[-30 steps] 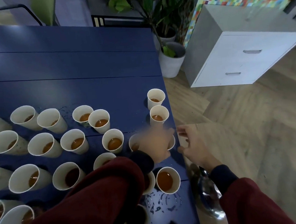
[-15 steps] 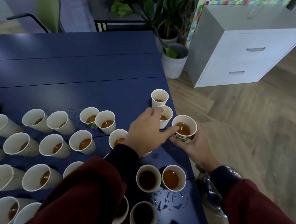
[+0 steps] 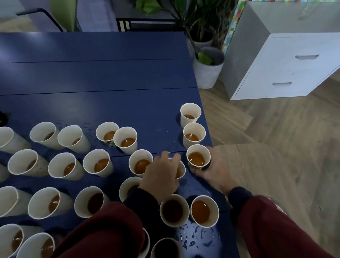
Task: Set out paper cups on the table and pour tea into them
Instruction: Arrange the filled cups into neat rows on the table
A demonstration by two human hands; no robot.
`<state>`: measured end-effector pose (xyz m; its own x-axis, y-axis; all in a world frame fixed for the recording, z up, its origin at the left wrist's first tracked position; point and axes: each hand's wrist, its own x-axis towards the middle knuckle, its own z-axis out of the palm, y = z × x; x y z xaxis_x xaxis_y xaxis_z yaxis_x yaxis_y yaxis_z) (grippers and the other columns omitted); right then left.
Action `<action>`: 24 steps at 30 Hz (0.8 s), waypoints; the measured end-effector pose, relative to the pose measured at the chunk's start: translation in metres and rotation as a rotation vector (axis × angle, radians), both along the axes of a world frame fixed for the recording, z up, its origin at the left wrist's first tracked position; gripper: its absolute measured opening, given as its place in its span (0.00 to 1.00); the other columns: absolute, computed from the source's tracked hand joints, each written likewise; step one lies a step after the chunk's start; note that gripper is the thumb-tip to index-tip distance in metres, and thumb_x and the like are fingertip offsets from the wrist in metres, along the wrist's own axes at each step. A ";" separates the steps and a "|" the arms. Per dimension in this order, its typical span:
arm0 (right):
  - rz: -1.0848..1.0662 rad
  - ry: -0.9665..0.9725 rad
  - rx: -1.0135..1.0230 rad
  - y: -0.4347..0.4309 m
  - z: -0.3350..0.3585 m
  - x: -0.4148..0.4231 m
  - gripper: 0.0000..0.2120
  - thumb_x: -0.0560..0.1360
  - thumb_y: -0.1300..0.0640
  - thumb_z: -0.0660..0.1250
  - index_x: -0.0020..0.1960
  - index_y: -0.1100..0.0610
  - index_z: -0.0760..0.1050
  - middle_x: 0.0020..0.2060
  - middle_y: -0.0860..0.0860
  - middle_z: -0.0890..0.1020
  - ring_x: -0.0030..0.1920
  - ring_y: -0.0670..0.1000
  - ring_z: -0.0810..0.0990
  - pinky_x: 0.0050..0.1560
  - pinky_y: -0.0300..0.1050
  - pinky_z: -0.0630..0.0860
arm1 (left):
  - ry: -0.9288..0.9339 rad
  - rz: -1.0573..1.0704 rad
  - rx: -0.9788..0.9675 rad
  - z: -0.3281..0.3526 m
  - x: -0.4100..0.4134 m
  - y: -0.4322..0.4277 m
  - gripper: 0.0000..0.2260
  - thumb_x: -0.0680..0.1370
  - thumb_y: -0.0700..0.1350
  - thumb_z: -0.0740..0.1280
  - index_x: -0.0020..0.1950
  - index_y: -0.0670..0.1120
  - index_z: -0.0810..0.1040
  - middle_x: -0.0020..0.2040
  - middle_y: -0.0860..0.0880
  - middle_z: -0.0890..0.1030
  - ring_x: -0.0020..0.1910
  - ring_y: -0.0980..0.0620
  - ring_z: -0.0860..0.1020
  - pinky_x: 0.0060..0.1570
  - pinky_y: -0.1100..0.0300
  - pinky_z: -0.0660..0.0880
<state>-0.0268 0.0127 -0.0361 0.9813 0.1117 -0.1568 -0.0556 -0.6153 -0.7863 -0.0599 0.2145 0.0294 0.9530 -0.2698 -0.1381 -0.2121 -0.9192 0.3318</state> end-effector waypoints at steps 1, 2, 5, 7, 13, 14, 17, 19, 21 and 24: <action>0.008 0.008 -0.011 0.001 -0.001 0.000 0.27 0.67 0.52 0.81 0.62 0.49 0.74 0.53 0.40 0.81 0.53 0.41 0.79 0.54 0.37 0.76 | 0.007 0.001 -0.003 0.001 0.000 0.000 0.27 0.76 0.53 0.71 0.72 0.51 0.65 0.64 0.47 0.72 0.60 0.50 0.75 0.52 0.60 0.74; 0.019 0.011 -0.021 0.003 -0.004 0.001 0.28 0.67 0.52 0.82 0.62 0.49 0.73 0.52 0.39 0.80 0.53 0.41 0.79 0.53 0.36 0.75 | 0.011 0.005 -0.008 0.002 -0.001 0.002 0.27 0.76 0.53 0.71 0.72 0.51 0.65 0.64 0.47 0.72 0.60 0.50 0.75 0.52 0.60 0.74; 0.022 0.019 -0.025 0.005 -0.008 -0.002 0.29 0.67 0.53 0.82 0.62 0.49 0.72 0.53 0.37 0.79 0.53 0.38 0.78 0.52 0.33 0.73 | 0.015 0.018 -0.035 0.010 -0.004 0.006 0.27 0.76 0.54 0.70 0.72 0.51 0.64 0.64 0.48 0.72 0.58 0.51 0.76 0.49 0.61 0.71; 0.024 0.019 -0.025 0.006 -0.008 -0.003 0.30 0.66 0.56 0.82 0.63 0.49 0.72 0.54 0.37 0.79 0.55 0.38 0.78 0.54 0.34 0.74 | 0.009 0.023 -0.052 0.015 -0.007 0.008 0.27 0.77 0.54 0.70 0.72 0.51 0.64 0.63 0.48 0.73 0.57 0.51 0.76 0.49 0.62 0.70; -0.107 0.015 0.024 -0.009 0.020 -0.025 0.31 0.71 0.67 0.75 0.70 0.57 0.68 0.65 0.49 0.75 0.65 0.45 0.73 0.65 0.32 0.67 | -0.088 0.115 -0.135 0.035 -0.017 0.016 0.21 0.75 0.53 0.70 0.64 0.51 0.68 0.54 0.51 0.74 0.47 0.52 0.73 0.42 0.63 0.65; -0.151 -0.024 0.031 -0.010 0.028 -0.031 0.31 0.71 0.65 0.75 0.71 0.56 0.68 0.66 0.49 0.74 0.66 0.46 0.71 0.68 0.39 0.67 | -0.108 0.125 -0.146 0.040 -0.018 0.016 0.20 0.74 0.54 0.70 0.63 0.51 0.69 0.53 0.51 0.74 0.46 0.53 0.73 0.41 0.63 0.64; -0.083 -0.186 0.041 -0.005 0.061 -0.048 0.32 0.70 0.60 0.75 0.71 0.50 0.68 0.64 0.41 0.74 0.66 0.41 0.72 0.67 0.39 0.67 | -0.176 0.119 -0.170 0.059 -0.016 0.015 0.20 0.74 0.55 0.70 0.62 0.51 0.70 0.52 0.51 0.74 0.43 0.54 0.71 0.34 0.65 0.59; 0.072 -0.250 0.052 0.005 0.083 -0.058 0.33 0.67 0.58 0.77 0.69 0.48 0.69 0.62 0.38 0.74 0.64 0.37 0.72 0.65 0.32 0.67 | -0.174 0.102 -0.180 0.071 -0.014 0.008 0.21 0.74 0.57 0.69 0.62 0.52 0.68 0.52 0.51 0.74 0.45 0.52 0.73 0.37 0.62 0.65; 0.154 -0.228 0.103 0.015 0.092 -0.070 0.36 0.67 0.58 0.80 0.71 0.52 0.69 0.63 0.42 0.76 0.65 0.39 0.74 0.64 0.32 0.68 | -0.155 0.076 -0.192 0.085 -0.015 -0.002 0.21 0.73 0.58 0.68 0.60 0.53 0.67 0.52 0.51 0.73 0.47 0.49 0.75 0.43 0.56 0.71; 0.081 -0.229 0.208 0.027 0.092 -0.078 0.32 0.67 0.51 0.80 0.67 0.52 0.70 0.58 0.42 0.80 0.59 0.47 0.79 0.58 0.46 0.76 | -0.140 0.063 -0.233 0.102 -0.020 -0.017 0.19 0.71 0.58 0.69 0.57 0.53 0.67 0.50 0.53 0.73 0.46 0.49 0.75 0.44 0.55 0.70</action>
